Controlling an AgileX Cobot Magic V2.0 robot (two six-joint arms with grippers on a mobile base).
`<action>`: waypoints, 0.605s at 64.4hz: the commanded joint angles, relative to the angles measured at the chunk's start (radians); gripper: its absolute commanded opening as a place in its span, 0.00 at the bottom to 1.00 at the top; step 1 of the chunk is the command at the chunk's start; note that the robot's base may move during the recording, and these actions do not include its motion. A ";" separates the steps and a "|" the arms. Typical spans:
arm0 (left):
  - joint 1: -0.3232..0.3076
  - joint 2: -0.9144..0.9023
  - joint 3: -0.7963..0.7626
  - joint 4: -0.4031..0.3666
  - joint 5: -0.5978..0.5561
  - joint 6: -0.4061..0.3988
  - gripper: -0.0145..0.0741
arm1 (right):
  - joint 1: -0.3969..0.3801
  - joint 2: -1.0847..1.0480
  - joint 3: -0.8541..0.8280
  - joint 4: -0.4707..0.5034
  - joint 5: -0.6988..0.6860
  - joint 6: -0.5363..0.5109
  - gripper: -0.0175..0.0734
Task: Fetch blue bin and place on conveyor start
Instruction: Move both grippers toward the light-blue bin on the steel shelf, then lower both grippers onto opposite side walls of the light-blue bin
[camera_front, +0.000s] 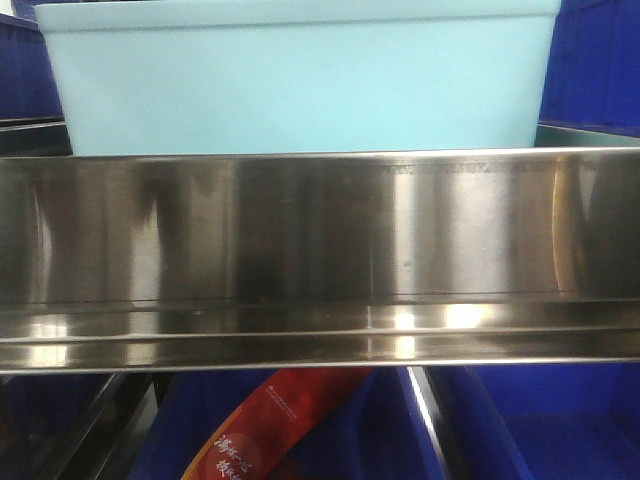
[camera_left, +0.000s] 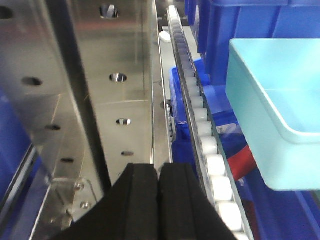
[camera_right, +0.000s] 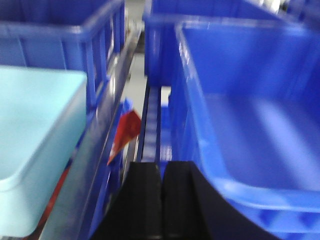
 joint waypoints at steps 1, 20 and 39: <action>-0.006 0.026 -0.016 -0.001 -0.032 0.000 0.04 | -0.001 0.027 -0.013 0.070 -0.018 0.014 0.01; -0.006 0.116 -0.150 -0.098 0.064 0.027 0.04 | 0.119 0.139 -0.143 0.248 0.141 -0.116 0.01; -0.121 0.305 -0.386 -0.100 0.156 0.027 0.04 | 0.242 0.307 -0.278 0.248 0.141 -0.074 0.01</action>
